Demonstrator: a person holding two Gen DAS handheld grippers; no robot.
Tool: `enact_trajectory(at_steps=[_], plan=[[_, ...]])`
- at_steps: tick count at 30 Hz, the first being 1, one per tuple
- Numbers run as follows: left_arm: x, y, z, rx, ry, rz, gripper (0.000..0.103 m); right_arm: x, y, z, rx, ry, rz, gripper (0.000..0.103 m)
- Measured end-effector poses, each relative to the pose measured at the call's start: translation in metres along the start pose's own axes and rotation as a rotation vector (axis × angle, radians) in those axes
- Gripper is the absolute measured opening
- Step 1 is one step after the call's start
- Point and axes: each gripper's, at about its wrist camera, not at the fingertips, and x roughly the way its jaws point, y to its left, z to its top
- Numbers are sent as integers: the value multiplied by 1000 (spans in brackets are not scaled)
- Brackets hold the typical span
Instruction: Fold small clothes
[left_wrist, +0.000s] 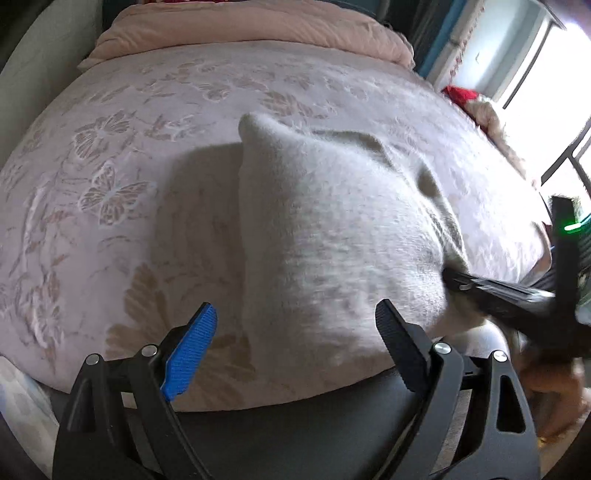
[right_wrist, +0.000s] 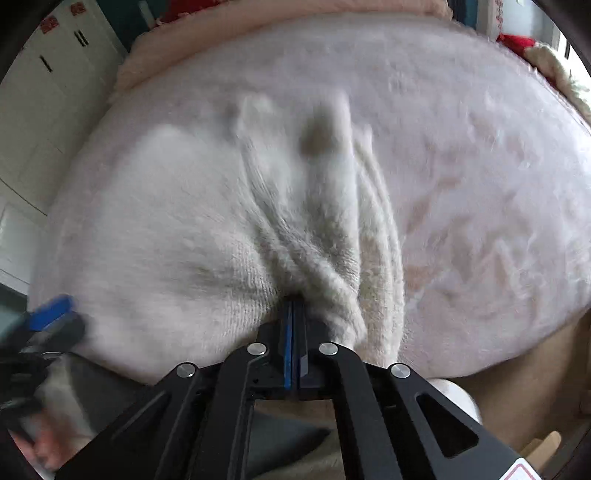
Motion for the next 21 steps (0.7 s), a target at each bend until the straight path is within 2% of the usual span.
enact_trajectory(at_steps=[3,5,6,7,8,9,10,12,15,18,21], plan=[[-1,-6,-2,11,-2,7,85,-6,-12,12,105,1,65,0],[-5,-6,-3,15,-17,-4,85,-21,-11,17,119,-9,83,0],[-8,-7,-3,16,-24,-10,85,-30,-12,17,123,-28,91,4],[-10,-6,-3,13,-27,-15,85,-39,-14,16,132,-51,103,19],[-11,-4,-2,3,-29,-26,86,-49,-18,13,143,-77,108,48],[-12,-1,-2,-10,-28,-37,89,-54,-24,11,149,-98,97,62],[-12,3,-1,-39,-26,-58,91,-63,-25,6,153,-118,85,72],[-9,11,2,-97,-24,-80,92,-63,-31,1,140,-130,57,73],[5,17,6,-150,5,-76,93,-46,-36,-2,137,-88,39,79],[27,20,12,-174,57,-81,93,-19,-44,-1,173,-22,89,80],[45,20,15,-188,100,-102,97,5,-52,1,248,16,170,88]])
